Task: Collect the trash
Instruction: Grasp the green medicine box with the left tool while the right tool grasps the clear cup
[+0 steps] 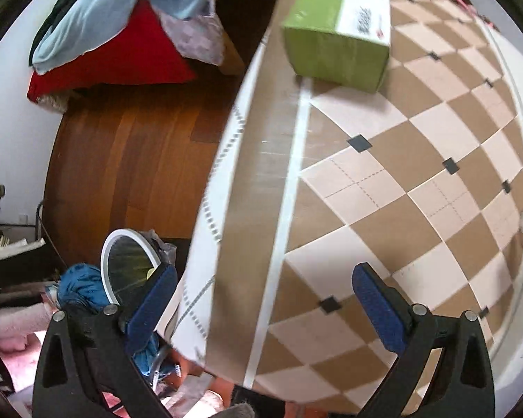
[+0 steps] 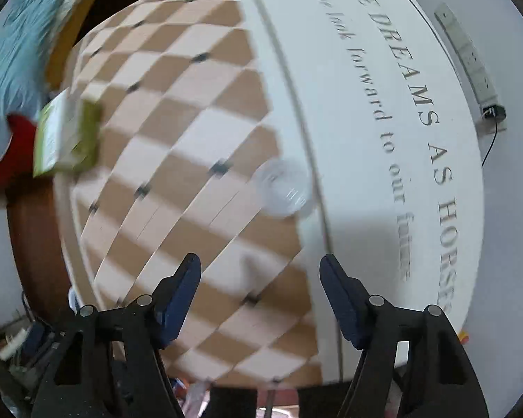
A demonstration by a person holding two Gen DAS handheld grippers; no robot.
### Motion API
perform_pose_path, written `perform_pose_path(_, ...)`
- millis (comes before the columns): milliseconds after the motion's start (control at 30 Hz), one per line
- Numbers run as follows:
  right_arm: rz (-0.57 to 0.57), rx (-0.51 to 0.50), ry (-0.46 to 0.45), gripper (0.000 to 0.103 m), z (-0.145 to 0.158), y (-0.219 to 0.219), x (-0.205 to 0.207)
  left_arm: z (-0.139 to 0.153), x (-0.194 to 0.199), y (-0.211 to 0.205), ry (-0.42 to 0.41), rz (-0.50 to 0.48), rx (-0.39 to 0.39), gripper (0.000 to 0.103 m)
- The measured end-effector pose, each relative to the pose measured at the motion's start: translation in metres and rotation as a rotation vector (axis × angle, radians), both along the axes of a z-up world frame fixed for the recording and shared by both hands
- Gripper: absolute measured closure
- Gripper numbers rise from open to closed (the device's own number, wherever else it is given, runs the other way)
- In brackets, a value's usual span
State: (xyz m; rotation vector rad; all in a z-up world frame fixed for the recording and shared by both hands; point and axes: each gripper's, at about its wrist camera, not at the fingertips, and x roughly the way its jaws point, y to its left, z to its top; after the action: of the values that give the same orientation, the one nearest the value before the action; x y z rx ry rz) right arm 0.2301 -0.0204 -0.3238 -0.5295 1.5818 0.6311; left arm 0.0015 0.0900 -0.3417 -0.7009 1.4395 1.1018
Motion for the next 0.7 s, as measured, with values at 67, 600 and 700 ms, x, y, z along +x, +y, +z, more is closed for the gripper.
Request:
perform_pose_path(67, -0.011, 0.009, 0.004, 0.031, -0.009, 0.002, 0.013, -0.004, 0.003, 0.002, 0.013, -0.006, 0.001, 0.000)
perform_pose_path(600, 0.016, 0.076, 0.034, 0.060, 0.001, 0.017, 0.034, 0.079, 0.060, 0.079, -0.136, -0.031, 0.076, 0.000)
perform_pose_path(700, 0.029, 0.074, 0.031, 0.060, 0.005, 0.034, 0.042, 0.061, 0.077, 0.107, -0.137, -0.053, 0.016, 0.001)
